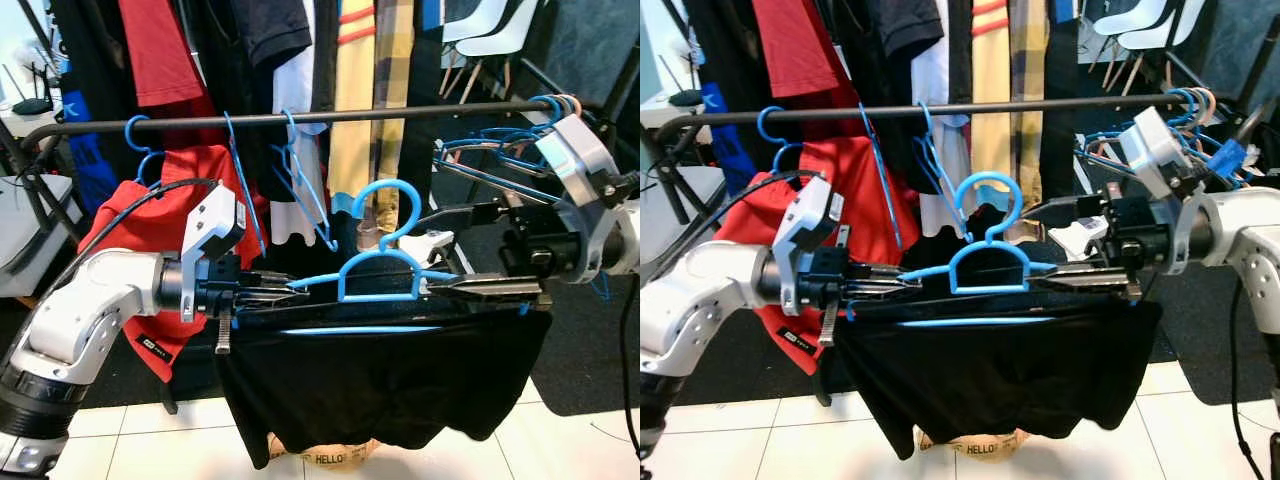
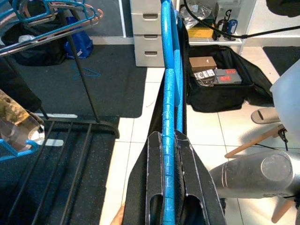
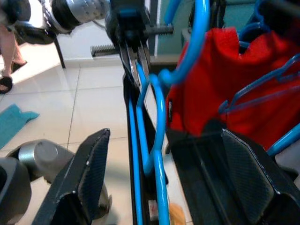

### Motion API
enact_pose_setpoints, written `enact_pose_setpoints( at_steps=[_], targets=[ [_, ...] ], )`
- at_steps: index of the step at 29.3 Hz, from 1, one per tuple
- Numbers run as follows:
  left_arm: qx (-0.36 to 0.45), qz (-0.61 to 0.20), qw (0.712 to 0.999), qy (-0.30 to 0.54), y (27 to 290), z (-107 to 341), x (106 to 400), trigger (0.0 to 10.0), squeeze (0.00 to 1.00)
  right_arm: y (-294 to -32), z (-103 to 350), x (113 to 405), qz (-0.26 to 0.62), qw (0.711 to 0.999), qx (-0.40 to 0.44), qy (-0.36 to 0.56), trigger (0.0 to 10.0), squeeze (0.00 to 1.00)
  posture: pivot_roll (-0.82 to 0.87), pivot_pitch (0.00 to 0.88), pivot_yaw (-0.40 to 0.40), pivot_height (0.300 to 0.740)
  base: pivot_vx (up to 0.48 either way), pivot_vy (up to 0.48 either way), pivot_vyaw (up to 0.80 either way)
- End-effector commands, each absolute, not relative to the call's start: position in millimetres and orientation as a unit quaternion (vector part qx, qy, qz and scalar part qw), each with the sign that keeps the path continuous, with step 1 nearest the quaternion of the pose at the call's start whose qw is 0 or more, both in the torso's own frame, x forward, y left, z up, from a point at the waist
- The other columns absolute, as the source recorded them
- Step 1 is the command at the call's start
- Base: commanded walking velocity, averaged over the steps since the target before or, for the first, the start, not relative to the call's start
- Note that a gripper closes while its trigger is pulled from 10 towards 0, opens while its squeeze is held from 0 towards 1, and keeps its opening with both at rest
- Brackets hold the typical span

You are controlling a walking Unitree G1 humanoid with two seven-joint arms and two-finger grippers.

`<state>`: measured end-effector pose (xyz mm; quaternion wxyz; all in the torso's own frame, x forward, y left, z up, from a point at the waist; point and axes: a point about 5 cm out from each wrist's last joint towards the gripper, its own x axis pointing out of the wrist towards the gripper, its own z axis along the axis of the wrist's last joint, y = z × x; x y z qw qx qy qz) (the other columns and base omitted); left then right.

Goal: Hang hanger

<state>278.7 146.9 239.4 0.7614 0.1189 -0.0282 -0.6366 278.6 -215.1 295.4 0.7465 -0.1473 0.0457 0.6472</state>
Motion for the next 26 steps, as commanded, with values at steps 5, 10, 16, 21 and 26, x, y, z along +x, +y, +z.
enact_pose_setpoints(
  at_steps=[5,10,16,21,26],
  targets=[
    [0.129,-0.641,0.755,-0.046,141.7,244.3,279.1,0.0,0.0,-205.7,282.2,275.0,0.679,0.711,-0.158,0.091,10.0,0.0,-0.06,0.008,0.061,0.74,0.0,0.0,0.0],
    [0.129,-0.654,0.744,-0.052,135.0,244.9,278.0,0.0,0.0,-197.6,286.5,276.9,0.697,0.698,-0.145,0.079,10.0,0.0,-0.06,0.004,0.059,0.74,0.0,0.0,0.0],
    [0.128,-0.668,0.731,-0.054,125.7,243.0,277.2,0.0,0.0,-188.2,285.2,283.6,0.707,0.684,-0.159,0.087,10.0,0.0,-0.06,0.003,0.059,0.74,0.0,0.0,0.0],
    [0.132,-0.676,0.723,-0.057,121.2,243.9,277.0,0.0,0.0,-184.1,279.3,285.6,0.713,0.667,-0.184,0.115,0.0,0.0,-0.06,0.0,0.058,0.74,0.0,0.0,0.0],
    [0.137,-0.677,0.721,-0.061,120.3,246.4,277.4,0.0,0.0,-185.6,272.7,285.7,0.706,0.663,-0.204,0.142,0.0,0.0,-0.06,0.0,0.058,0.74,0.0,0.0,0.0]
  ],
)
